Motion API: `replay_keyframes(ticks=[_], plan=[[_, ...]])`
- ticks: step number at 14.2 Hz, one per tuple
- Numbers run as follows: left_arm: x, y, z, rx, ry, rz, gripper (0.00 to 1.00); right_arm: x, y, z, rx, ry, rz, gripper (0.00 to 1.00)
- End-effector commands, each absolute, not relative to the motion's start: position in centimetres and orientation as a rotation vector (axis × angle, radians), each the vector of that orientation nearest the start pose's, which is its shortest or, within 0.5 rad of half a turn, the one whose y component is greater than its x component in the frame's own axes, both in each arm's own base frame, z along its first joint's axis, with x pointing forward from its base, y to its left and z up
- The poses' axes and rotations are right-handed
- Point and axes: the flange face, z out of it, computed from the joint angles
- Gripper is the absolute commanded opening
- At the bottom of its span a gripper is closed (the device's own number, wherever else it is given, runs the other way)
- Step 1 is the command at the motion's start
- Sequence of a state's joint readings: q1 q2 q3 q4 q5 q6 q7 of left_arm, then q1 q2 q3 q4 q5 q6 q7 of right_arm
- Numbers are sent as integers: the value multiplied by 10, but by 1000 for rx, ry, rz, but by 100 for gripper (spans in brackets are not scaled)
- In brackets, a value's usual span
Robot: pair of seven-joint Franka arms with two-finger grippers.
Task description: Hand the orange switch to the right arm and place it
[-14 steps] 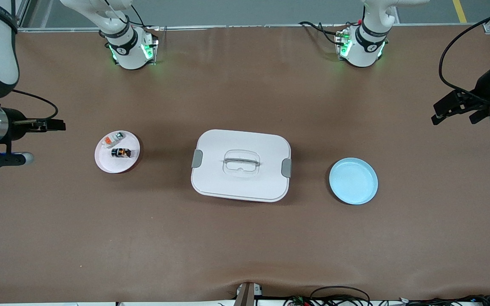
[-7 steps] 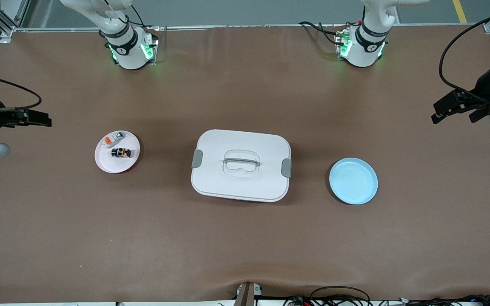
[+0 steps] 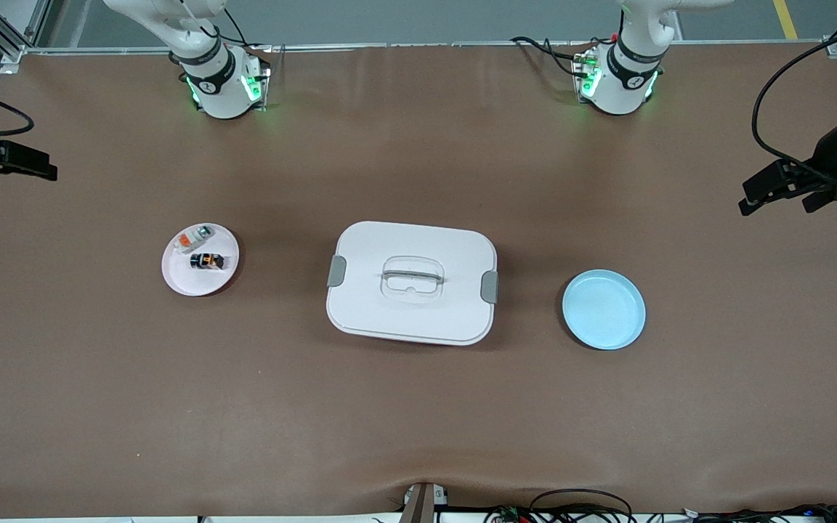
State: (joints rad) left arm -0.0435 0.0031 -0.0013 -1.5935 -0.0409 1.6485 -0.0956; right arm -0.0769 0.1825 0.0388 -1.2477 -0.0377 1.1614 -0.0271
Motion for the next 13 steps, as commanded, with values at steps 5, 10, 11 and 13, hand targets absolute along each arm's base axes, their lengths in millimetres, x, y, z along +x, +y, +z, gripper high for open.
replay_keyframes(ticks=[5,10,11,13], plan=[[564,-28,625,-3158,-93,-76,100,553,-46,634,-3063,85,345,100],[563,-28,626,-3159,-90,-78,100,527,-28,626,-3091,49,245,100],[564,-28,625,-3158,-95,-75,100,528,-21,626,-3095,28,243,100],[564,-28,625,-3158,-95,-75,100,528,-12,626,-3102,3,240,100]])
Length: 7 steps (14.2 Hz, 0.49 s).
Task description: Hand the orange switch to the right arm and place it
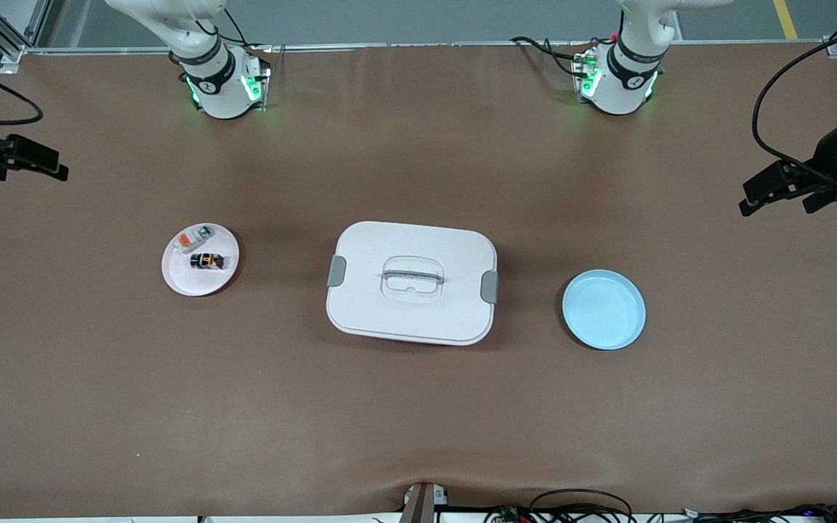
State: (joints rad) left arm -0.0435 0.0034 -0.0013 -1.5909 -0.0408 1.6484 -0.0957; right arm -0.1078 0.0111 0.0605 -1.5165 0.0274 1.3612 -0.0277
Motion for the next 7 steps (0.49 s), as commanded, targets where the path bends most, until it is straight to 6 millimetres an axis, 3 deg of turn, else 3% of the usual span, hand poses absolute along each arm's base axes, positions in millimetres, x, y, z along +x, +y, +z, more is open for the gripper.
replay_keyframes(ticks=[1,7], plan=[[564,-28,625,-3158,-95,-76,100,529,-2,627,-3107,-25,233,100],[563,-27,625,-3158,-93,-64,100,529,2,626,-3107,-40,236,100]])
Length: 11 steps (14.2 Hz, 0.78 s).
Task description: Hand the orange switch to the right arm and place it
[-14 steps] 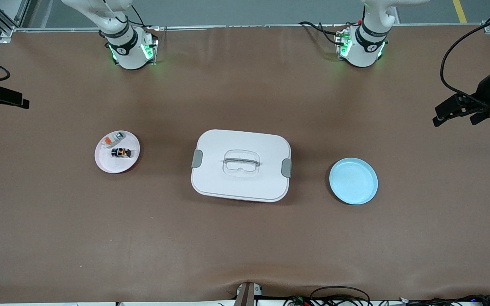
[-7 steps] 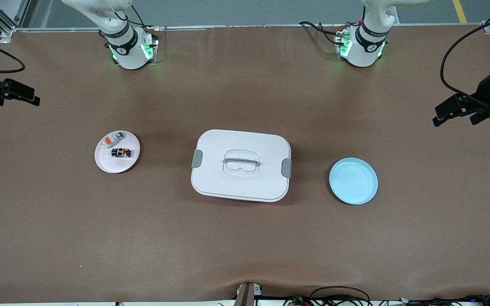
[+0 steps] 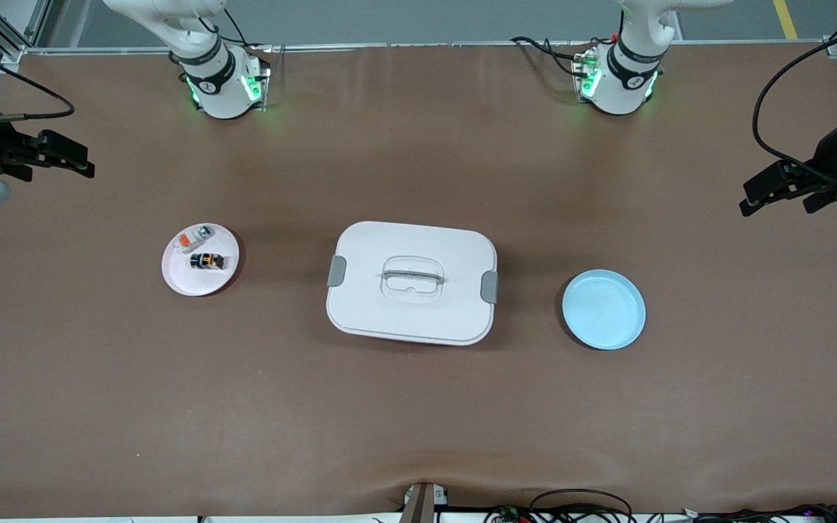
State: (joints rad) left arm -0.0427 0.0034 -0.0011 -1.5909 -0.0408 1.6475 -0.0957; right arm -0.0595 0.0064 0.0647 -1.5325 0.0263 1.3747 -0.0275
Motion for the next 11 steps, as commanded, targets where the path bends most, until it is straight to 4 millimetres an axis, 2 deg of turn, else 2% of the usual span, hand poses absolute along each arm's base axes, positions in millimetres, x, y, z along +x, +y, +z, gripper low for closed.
replay_keyframes(ticks=[1,5,11], plan=[[562,-26,623,-3157,-90,-42,100,529,2,625,-3105,-38,240,100],[555,-26,620,-3153,-80,50,100,529,2,626,-3107,-37,217,100],[554,-25,619,-3153,-84,60,100,524,-2,626,-3105,-17,162,100]])
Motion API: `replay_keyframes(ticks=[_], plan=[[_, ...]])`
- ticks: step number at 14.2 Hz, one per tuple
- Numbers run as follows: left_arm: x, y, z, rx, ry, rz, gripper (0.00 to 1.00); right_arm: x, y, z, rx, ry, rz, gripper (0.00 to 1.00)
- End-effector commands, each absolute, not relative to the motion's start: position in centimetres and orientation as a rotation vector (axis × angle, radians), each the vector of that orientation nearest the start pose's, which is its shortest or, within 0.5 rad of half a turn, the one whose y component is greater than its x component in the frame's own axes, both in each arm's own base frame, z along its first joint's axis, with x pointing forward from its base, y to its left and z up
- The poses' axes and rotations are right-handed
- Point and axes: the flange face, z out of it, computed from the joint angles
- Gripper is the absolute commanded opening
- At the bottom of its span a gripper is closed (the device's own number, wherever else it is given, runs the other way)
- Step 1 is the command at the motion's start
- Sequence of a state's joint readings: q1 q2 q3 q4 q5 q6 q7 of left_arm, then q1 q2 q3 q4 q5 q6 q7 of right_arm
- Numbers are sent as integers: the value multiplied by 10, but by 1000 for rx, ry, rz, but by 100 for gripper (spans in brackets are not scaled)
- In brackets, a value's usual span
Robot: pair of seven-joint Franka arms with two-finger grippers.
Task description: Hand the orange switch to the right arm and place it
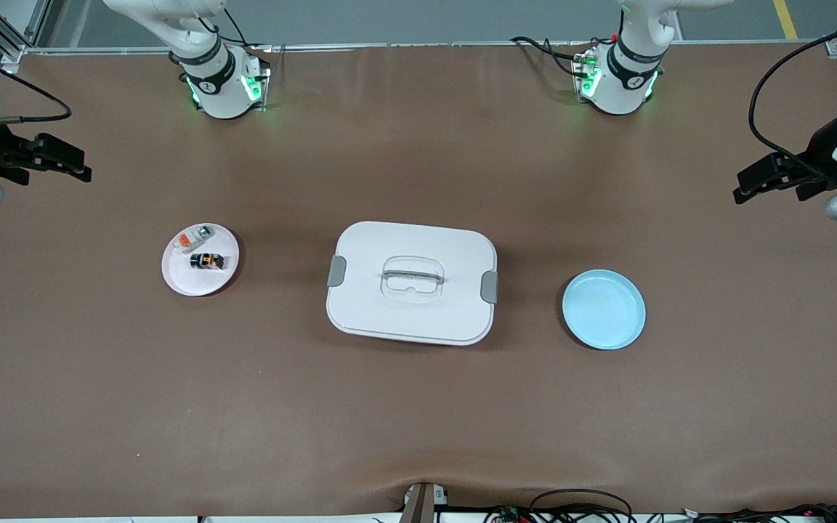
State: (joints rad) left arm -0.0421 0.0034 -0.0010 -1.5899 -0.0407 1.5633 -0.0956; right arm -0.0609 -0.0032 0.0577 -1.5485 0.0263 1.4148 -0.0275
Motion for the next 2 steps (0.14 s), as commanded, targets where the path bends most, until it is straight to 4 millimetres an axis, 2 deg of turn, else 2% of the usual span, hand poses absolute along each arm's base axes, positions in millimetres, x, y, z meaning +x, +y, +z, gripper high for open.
replay_keyframes(ticks=[1,2], plan=[[554,-25,619,-3153,-84,60,100,521,-2,627,-3108,-14,133,100],[554,-25,619,-3153,-84,60,100,518,-2,628,-3110,-13,105,100]])
